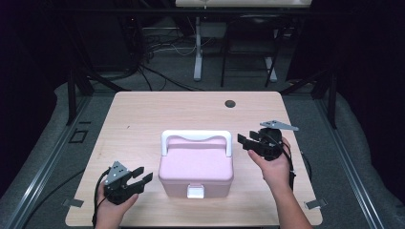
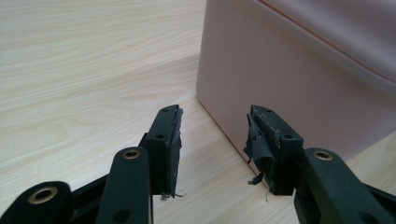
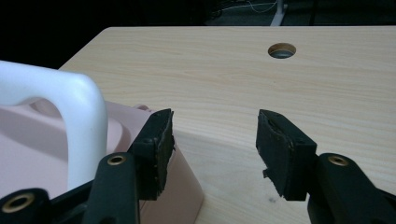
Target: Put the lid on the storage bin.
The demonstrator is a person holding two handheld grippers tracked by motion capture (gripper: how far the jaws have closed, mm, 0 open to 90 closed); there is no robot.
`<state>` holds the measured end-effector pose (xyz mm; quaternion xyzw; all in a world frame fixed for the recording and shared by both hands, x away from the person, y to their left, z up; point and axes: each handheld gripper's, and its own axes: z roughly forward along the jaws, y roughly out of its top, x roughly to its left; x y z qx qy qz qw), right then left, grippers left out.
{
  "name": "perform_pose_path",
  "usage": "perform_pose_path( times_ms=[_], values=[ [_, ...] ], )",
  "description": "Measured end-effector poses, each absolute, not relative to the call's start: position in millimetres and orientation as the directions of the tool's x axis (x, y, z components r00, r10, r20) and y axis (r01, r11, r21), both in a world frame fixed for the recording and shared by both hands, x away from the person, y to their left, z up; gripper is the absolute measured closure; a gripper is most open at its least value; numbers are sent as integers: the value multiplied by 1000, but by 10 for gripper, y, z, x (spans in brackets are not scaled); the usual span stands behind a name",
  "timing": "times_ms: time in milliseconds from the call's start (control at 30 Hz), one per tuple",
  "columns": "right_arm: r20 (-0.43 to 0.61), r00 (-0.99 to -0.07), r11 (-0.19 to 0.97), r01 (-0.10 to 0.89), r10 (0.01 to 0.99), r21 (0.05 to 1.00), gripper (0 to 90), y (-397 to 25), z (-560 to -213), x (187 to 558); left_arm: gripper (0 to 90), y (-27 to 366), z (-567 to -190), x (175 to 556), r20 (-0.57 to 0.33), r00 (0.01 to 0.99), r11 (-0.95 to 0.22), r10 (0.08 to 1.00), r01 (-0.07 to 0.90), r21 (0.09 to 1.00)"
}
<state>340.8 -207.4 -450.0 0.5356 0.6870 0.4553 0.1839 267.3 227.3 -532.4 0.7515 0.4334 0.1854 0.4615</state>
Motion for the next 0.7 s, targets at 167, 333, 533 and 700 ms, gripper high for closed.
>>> perform_pose_path(
  times_ms=[167, 333, 533, 700],
  values=[
    [234, -360, 13, 568, 903, 823, 460, -2039, -4544, 3418, 542, 2276, -5348, 2686, -132, 556, -196, 821, 490, 850],
    [230, -361, 20, 572, 904, 820, 460, -2024, -4572, 3432, 533, 2277, -5372, 2699, -134, 558, -199, 819, 496, 845],
    [239, -352, 8, 577, 905, 817, 459, -2045, -4602, 3452, 527, 2276, -5377, 2701, -140, 559, -195, 817, 497, 846],
    [240, -349, 3, 571, 906, 821, 458, -2062, -4585, 3445, 524, 2270, -5370, 2697, -140, 560, -193, 817, 493, 848]
  ],
)
